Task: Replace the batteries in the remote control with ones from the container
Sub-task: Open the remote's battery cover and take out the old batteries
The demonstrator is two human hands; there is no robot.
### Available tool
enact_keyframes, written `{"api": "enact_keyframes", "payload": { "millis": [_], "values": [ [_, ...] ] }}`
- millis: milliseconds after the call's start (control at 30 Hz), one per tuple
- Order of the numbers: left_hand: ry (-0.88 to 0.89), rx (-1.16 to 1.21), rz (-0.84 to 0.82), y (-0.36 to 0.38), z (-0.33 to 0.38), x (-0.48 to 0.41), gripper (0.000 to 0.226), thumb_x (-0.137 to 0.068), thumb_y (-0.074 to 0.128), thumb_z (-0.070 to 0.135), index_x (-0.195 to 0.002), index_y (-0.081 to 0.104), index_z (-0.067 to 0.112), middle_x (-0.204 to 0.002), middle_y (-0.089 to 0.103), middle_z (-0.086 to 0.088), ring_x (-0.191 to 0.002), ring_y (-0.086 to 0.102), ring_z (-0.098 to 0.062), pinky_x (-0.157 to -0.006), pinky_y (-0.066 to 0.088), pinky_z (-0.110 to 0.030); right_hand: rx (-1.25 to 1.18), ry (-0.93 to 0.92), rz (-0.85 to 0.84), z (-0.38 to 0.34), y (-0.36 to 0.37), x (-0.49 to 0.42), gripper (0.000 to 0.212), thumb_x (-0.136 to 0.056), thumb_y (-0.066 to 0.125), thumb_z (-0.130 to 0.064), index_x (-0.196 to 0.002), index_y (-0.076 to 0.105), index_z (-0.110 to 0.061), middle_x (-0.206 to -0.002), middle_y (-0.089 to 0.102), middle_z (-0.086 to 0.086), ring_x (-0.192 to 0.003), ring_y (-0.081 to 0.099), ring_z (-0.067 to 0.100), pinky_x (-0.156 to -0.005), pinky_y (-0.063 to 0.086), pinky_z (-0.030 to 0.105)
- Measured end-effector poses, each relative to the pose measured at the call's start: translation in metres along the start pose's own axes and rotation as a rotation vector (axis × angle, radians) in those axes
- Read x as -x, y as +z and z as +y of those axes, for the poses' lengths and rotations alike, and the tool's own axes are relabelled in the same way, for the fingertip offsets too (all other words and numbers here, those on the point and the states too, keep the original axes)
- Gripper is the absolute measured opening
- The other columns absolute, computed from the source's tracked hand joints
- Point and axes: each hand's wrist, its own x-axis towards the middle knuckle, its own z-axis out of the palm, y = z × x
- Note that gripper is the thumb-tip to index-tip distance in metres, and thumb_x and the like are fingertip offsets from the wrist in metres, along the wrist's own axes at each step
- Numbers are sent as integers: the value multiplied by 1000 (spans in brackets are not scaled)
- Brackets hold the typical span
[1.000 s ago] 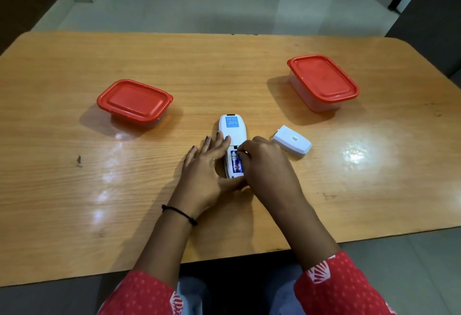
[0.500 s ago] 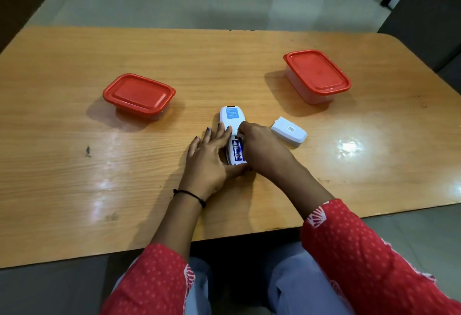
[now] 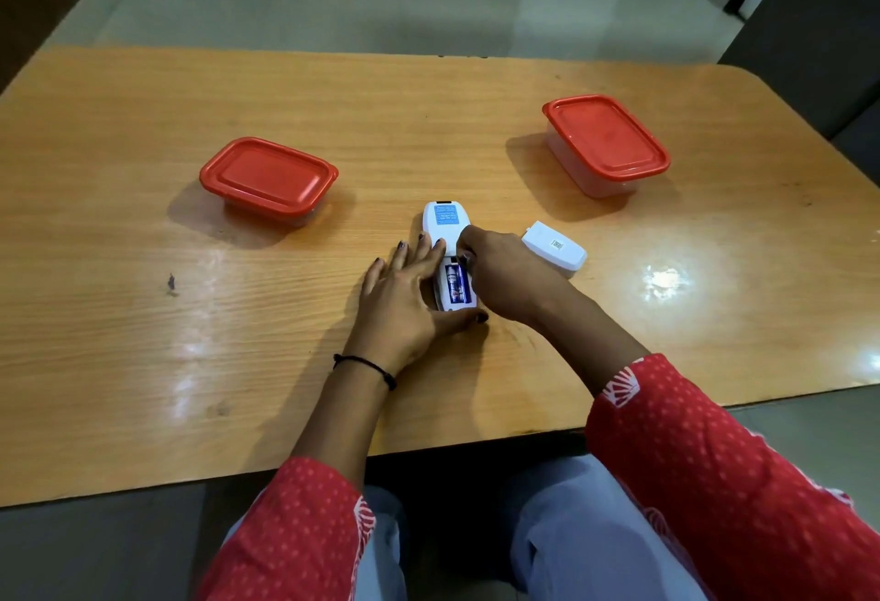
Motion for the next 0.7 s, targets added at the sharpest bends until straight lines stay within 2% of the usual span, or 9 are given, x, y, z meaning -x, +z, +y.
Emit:
{"api": "enact_keyframes", "payload": {
  "millis": [133,200,300,367,467,567,633,700],
  "values": [
    [22,-54,-15,-2,1,-1,89,-70,70,53,-145,27,32,-159,15,4,-147,6,-13,-118,0,-36,-84,-37,-25,-6,-6,5,13,-98,36,-12,-98,47,-19,-101,57,10,-70,48,17,-49,30,25],
    [22,-62,-21,-2,2,0,91,-70,70,54,-146,26,30,-159,16,3,-147,6,-14,-119,1,-37,-78,-64,2,-7,-6,11,13,-97,37,-11,-99,49,-14,-104,56,10,-73,48,19,-49,32,25],
    [13,-34,-13,-1,2,1,100,-63,68,61,-146,25,27,-158,16,3,-147,6,-13,-119,1,-36,-251,-64,36,-1,1,21,10,-97,43,-18,-94,51,-13,-94,58,8,-45,52,14,-32,35,17],
    [8,-19,2,0,1,1,98,-64,71,59,-146,26,27,-158,16,4,-147,6,-12,-119,1,-36,-409,-70,82,7,7,27,4,-94,52,-16,-91,55,-15,-86,60,2,-34,53,11,-34,40,19],
    [8,-20,16,0,0,1,95,-66,71,55,-146,27,28,-158,16,6,-146,5,-10,-120,2,-38,-638,-75,257,26,12,34,7,-87,61,-6,-89,64,-12,-79,65,1,-50,65,18,-50,56,31],
    [-1,-28,27,1,0,3,99,-62,72,58,-146,27,30,-157,16,9,-146,4,-7,-120,3,-37,-810,-43,465,44,12,37,13,-86,61,0,-88,69,-10,-76,67,7,-65,68,21,-56,59,42],
    [-2,-14,27,0,0,4,98,-63,73,57,-145,27,30,-157,16,10,-146,4,-7,-120,3,-37,-804,-63,419,48,17,37,17,-84,65,-5,-100,68,-11,-84,69,3,-70,67,16,-59,58,38],
    [5,-13,22,-1,0,3,97,-64,73,57,-145,28,30,-157,18,9,-146,5,-8,-120,3,-38,-665,-83,305,45,23,35,37,-82,70,-17,-118,62,-16,-103,67,-4,-80,64,9,-69,55,30]
  ]
}}
